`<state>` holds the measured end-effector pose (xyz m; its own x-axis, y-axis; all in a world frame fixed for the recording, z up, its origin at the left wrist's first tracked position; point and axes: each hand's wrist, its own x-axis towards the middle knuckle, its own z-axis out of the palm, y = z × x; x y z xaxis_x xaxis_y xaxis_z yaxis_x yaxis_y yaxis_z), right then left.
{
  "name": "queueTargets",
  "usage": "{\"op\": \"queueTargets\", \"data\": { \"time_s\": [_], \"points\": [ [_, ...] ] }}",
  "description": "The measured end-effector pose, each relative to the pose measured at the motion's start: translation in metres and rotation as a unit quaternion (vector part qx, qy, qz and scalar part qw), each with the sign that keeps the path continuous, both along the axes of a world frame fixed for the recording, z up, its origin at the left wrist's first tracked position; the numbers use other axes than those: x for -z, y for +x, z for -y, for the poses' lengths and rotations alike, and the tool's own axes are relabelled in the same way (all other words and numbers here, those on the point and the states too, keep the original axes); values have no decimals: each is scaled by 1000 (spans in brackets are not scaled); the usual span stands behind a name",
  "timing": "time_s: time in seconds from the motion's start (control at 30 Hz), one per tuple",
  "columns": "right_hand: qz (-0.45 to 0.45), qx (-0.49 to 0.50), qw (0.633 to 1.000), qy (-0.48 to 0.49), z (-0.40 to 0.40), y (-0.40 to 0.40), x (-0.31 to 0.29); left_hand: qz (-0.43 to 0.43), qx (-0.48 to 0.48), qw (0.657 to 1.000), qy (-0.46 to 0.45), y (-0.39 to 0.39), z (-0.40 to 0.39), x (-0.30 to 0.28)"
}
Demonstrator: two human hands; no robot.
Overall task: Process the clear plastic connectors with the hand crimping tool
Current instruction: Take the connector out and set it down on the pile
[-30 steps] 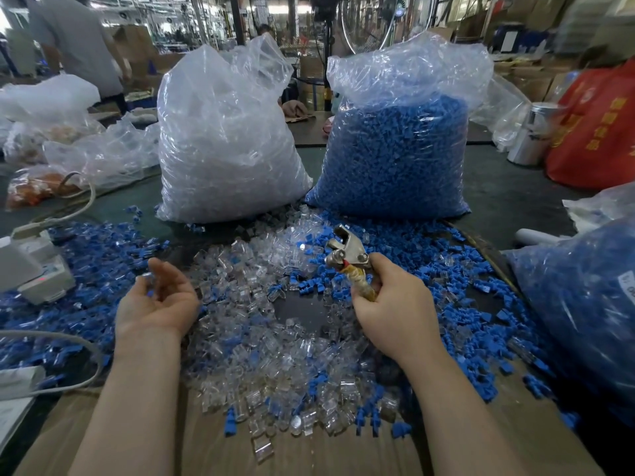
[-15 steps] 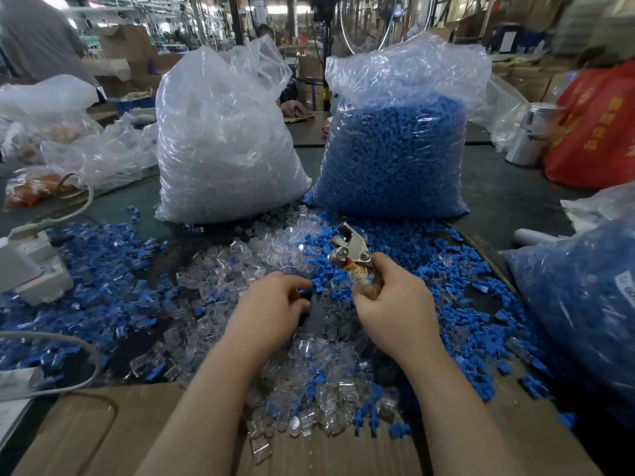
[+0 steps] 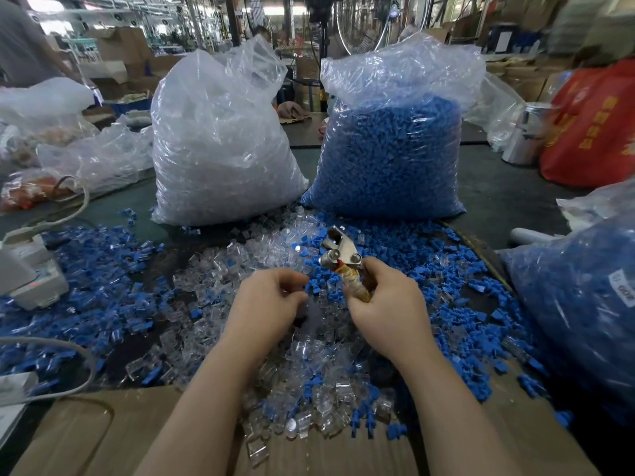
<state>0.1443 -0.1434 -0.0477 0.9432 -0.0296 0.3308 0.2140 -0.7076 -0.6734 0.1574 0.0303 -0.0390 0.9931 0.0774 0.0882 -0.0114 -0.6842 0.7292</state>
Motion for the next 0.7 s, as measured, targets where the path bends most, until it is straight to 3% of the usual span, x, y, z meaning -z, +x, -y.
{"op": "queueTargets", "data": {
  "time_s": [0.13, 0.23, 0.4, 0.7],
  "points": [
    [-7, -12, 999, 36, -2, 1, -2, -48, 42, 963, -260, -5, 2, -11],
    [-10, -25, 997, 77, -3, 0, -4, -60, 57, 938, -337, -7, 1, -17],
    [-5, -64, 987, 147, -4, -2, -7, -54, 73, 935, -343, -9, 2, -20],
    [-7, -86, 984, 153, -4, -3, -7, -13, 93, 953, -288, -11, 4, -22]
  ]
}}
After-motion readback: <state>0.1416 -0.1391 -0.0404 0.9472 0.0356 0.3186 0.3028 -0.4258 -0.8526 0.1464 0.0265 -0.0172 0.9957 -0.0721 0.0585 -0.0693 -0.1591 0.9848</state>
